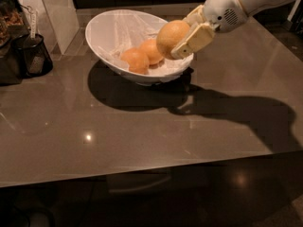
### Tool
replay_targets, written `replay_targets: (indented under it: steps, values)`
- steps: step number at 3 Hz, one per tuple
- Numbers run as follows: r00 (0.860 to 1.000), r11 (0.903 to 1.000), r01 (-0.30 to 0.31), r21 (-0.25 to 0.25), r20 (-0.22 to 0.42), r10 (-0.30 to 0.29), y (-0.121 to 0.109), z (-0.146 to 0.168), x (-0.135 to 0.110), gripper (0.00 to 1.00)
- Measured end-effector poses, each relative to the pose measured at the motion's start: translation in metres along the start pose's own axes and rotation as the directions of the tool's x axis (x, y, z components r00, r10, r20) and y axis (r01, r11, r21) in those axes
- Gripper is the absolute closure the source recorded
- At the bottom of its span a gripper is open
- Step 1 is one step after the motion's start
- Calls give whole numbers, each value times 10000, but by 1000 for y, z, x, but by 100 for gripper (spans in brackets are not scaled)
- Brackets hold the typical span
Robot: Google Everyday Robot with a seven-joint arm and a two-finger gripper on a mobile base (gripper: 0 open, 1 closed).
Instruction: Pick orange from white bowl
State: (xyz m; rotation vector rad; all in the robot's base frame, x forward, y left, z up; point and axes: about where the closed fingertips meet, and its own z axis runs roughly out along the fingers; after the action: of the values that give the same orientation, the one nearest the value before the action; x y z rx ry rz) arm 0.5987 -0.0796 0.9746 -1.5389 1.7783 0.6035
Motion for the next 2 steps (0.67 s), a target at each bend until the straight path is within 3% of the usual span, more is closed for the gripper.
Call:
replay_targets:
  steps: [2]
  values:
    - [9887,9978,112,658,1487,-209,47,-53,11,100]
